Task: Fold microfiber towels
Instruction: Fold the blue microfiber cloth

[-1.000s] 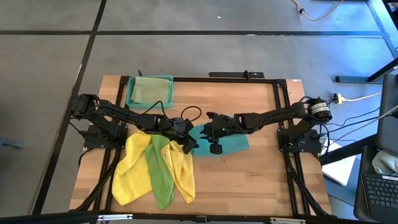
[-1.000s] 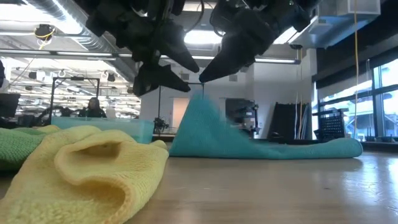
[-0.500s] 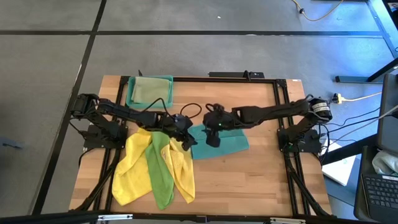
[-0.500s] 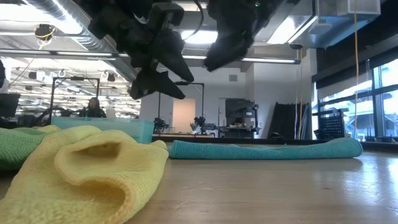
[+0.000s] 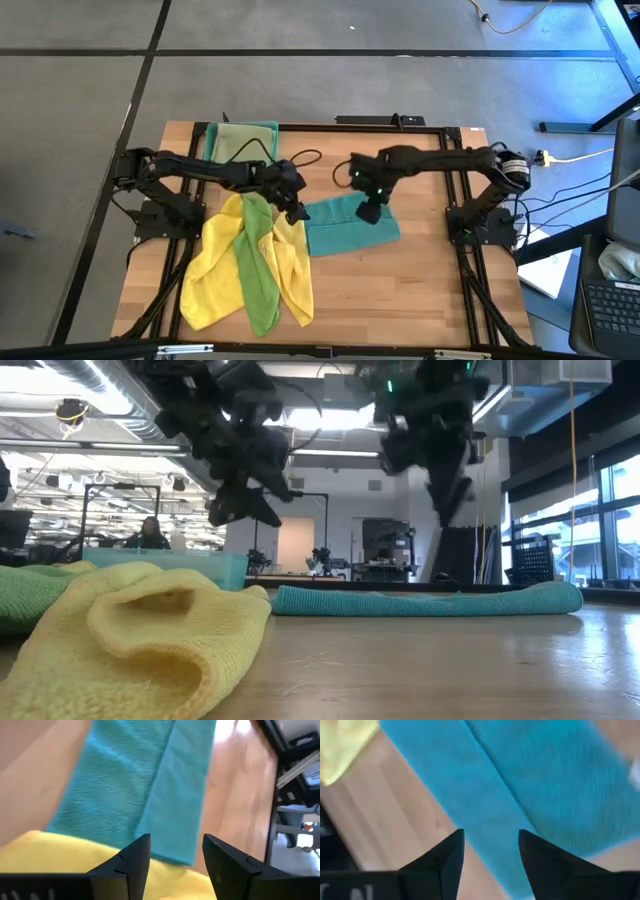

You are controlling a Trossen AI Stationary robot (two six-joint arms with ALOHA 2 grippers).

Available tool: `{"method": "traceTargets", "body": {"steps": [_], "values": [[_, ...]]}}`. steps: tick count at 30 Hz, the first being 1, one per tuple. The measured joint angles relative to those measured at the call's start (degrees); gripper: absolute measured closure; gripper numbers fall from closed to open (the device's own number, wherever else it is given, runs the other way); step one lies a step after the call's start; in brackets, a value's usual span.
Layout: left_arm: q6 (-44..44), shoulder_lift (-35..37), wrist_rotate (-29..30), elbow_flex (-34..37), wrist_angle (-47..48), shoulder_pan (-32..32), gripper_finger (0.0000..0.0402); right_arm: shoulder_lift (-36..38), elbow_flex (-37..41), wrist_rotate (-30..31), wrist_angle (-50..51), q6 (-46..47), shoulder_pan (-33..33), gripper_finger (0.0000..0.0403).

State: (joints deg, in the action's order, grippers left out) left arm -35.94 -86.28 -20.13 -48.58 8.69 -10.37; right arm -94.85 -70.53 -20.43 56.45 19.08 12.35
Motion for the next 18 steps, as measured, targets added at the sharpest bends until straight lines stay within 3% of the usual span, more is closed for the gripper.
{"method": "traceTargets", "body": {"steps": [4,11,18], "values": [[2.36,0.00,-0.80,-0.02,0.26,-1.92,0.0227,0.02,4.42,-7.23,1.59,-3.17,5.83,0.0213],[3.25,0.00,-0.82,-0.02,0.13,-1.62,0.0227,0.02,15.85,-11.36,4.79,-10.55,10.39,0.0214],[-0.18,-0.42,6.53,-0.02,-0.95,0.64,0.0227,0.24,21.88,-11.72,5.65,-12.96,13.65,0.0214]]}}
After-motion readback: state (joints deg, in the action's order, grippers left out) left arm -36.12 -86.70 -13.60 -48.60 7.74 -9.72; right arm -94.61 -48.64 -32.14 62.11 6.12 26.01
